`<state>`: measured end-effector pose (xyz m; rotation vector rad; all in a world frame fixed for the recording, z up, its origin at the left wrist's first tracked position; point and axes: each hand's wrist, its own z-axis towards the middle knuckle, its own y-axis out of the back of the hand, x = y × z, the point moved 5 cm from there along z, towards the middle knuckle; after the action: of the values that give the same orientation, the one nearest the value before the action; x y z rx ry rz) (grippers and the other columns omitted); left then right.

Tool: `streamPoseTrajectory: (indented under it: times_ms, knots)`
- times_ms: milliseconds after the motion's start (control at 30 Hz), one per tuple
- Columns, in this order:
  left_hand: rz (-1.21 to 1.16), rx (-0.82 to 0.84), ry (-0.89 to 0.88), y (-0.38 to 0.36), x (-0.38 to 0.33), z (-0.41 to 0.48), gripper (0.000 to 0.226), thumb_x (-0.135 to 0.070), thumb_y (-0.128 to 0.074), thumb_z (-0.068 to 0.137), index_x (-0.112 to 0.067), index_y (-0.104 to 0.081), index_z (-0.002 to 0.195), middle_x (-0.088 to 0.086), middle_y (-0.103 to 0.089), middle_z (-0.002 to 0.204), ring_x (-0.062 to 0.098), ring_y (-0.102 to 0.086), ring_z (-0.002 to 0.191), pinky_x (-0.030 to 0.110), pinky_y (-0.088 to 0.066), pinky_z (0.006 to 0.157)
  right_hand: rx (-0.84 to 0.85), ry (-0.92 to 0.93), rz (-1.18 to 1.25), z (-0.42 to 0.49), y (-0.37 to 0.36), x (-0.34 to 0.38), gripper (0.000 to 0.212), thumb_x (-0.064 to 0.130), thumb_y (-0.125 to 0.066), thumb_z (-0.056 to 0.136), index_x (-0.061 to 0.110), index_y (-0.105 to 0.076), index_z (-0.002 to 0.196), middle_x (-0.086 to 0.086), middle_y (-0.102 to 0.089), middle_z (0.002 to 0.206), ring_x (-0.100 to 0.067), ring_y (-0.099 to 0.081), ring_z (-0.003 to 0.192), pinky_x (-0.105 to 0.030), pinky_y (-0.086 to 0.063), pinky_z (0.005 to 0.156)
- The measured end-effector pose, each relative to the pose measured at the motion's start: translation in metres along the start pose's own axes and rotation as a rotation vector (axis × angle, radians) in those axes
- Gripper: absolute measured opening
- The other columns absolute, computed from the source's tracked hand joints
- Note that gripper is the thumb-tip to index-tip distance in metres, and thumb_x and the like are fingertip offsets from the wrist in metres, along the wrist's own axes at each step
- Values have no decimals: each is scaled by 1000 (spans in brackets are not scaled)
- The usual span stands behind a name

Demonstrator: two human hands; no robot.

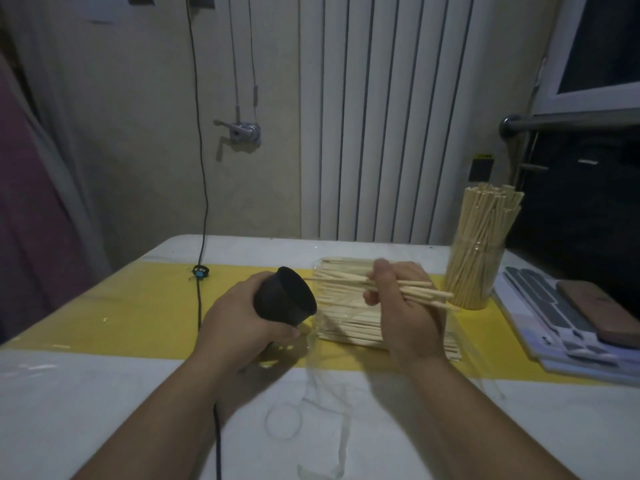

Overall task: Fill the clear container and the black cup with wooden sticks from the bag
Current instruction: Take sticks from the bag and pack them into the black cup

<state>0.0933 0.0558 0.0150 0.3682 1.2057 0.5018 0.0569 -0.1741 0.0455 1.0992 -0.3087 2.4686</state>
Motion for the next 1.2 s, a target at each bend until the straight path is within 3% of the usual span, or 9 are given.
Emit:
streamPoseTrajectory:
  times_ms: [67,133,400,533,633,767,933,1067,1200]
  knots:
    - [3,5,0,-1,-1,0,72,-37,-85,43,-68,-52,99,-28,-66,100,1,-63,92,39,-56,80,-78,-225,97,-2,3,-6,35,35,-58,97,13,-66,71,0,-62,58,-8,-59,49,-17,-48,49]
    - [13,8,0,-1,-3,0,72,-38,-84,41,-71,-51,96,-26,-66,100,2,-63,92,40,-56,80,-115,-314,147,-3,4,-7,38,34,-58,97,8,-65,70,-2,-58,51,-10,-54,42,-20,-45,41]
    - [30,18,10,-1,-4,0,72,-39,-83,40,-75,-47,91,-27,-64,99,0,-61,91,39,-55,80,-184,-274,216,-1,7,2,37,34,-57,97,8,-60,71,1,-54,46,-11,-52,39,-23,-45,38]
    - [21,31,4,-1,-4,1,70,-38,-84,40,-70,-50,92,-26,-63,100,0,-60,93,35,-53,78,-53,-343,283,-3,-5,-1,34,39,-65,85,7,-59,75,1,-57,50,-13,-55,42,-26,-50,40]
    - [18,39,-2,-2,-3,1,72,-34,-89,42,-67,-50,93,-27,-63,101,-1,-60,94,33,-52,79,32,-409,232,-4,-10,-10,28,29,-70,88,5,-61,77,-3,-58,54,-14,-54,45,-26,-49,40]
    - [35,49,-13,-3,-5,0,71,-38,-86,40,-70,-48,91,-27,-62,102,-3,-58,95,32,-51,79,200,-454,159,-2,-15,-18,23,20,-74,86,6,-63,100,-6,-52,65,-15,-45,48,-27,-37,42]
    - [40,45,-8,-2,-5,0,71,-45,-81,36,-73,-48,93,-25,-64,101,3,-61,95,38,-54,83,125,-501,300,0,-12,-21,2,6,-60,94,5,-60,96,-6,-56,78,-15,-54,57,-29,-49,49]
    - [37,41,-10,-2,-5,0,73,-44,-82,36,-73,-48,93,-25,-64,102,3,-61,96,40,-54,85,156,-470,202,-1,-12,-18,14,10,-59,97,2,-69,91,-8,-66,78,-13,-60,60,-26,-55,53]
    - [25,42,3,-2,-3,1,71,-43,-83,37,-67,-50,96,-24,-64,103,4,-61,96,41,-55,84,107,-447,175,1,-4,-15,16,18,-60,97,5,-69,98,-6,-66,83,-14,-60,55,-27,-51,46]
